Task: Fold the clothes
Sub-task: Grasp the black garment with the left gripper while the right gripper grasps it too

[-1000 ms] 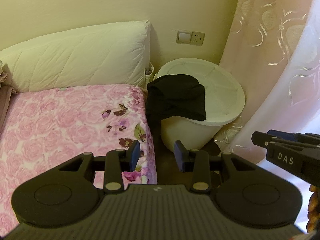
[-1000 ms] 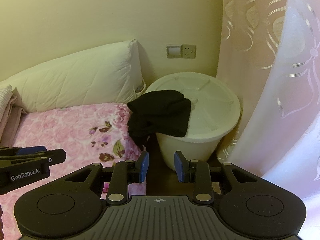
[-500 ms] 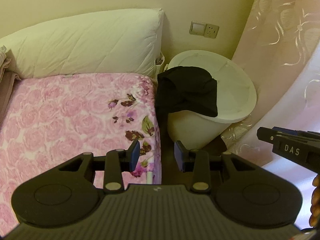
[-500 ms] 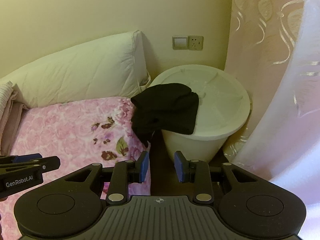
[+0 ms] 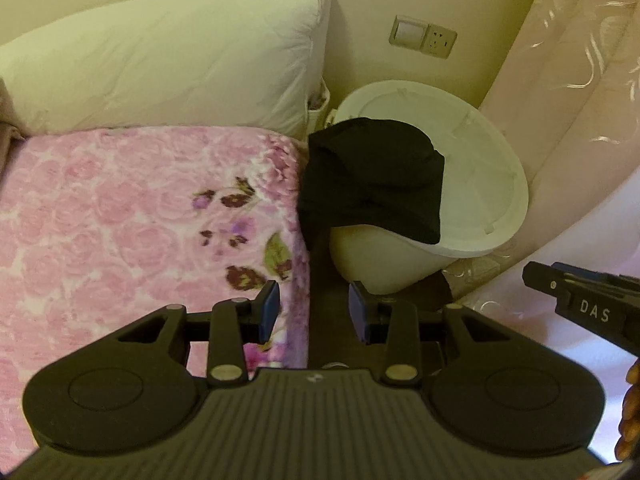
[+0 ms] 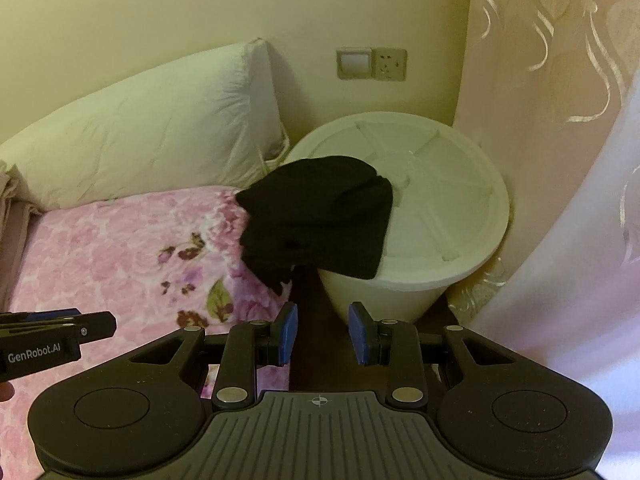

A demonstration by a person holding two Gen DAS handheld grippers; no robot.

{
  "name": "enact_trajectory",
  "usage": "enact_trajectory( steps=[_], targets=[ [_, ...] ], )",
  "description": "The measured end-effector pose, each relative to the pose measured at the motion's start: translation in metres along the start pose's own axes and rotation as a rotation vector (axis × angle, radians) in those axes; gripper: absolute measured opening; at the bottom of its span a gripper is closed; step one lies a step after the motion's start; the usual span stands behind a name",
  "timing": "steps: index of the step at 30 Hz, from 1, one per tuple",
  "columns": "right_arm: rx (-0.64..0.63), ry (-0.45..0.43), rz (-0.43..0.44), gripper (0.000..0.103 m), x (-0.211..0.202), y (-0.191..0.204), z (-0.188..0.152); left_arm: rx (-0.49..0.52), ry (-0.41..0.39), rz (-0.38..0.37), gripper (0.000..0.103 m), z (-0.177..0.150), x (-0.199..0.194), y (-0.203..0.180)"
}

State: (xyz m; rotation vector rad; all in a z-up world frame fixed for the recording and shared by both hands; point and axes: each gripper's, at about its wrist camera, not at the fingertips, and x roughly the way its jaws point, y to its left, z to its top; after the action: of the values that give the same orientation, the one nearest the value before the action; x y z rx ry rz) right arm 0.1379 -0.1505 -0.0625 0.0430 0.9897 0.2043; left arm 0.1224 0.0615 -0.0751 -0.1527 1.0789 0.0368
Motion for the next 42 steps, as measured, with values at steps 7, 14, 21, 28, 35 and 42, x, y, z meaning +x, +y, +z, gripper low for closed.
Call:
enact_trajectory(
  steps=[7,14,21,28,35,42],
  targets=[
    [0.051,0.071,0.050,0.032,0.052,-0.048,0.034,-0.061,0.075,-0.057,0.038,0.035,0.062,-0.013],
    [0.245,0.158,0.164,0.032,0.117,-0.093,0.065,-0.143,0.101,-0.095,0.041,0.062,0.119,-0.009],
    [0.578,0.218,0.273,0.092,0.180,-0.144,0.085,-0.310,0.111,-0.175,0.047,0.086,0.168,0.004],
    [0.713,0.210,0.272,0.092,0.220,-0.170,0.101,-0.492,0.110,-0.241,0.052,0.110,0.210,0.013],
    [0.822,0.226,0.264,0.092,0.278,-0.180,0.101,-0.632,0.101,-0.246,0.053,0.115,0.254,0.022],
    [0.817,0.212,0.261,0.092,0.315,-0.171,0.101,-0.731,0.120,-0.216,0.053,0.109,0.290,0.033]
  ],
)
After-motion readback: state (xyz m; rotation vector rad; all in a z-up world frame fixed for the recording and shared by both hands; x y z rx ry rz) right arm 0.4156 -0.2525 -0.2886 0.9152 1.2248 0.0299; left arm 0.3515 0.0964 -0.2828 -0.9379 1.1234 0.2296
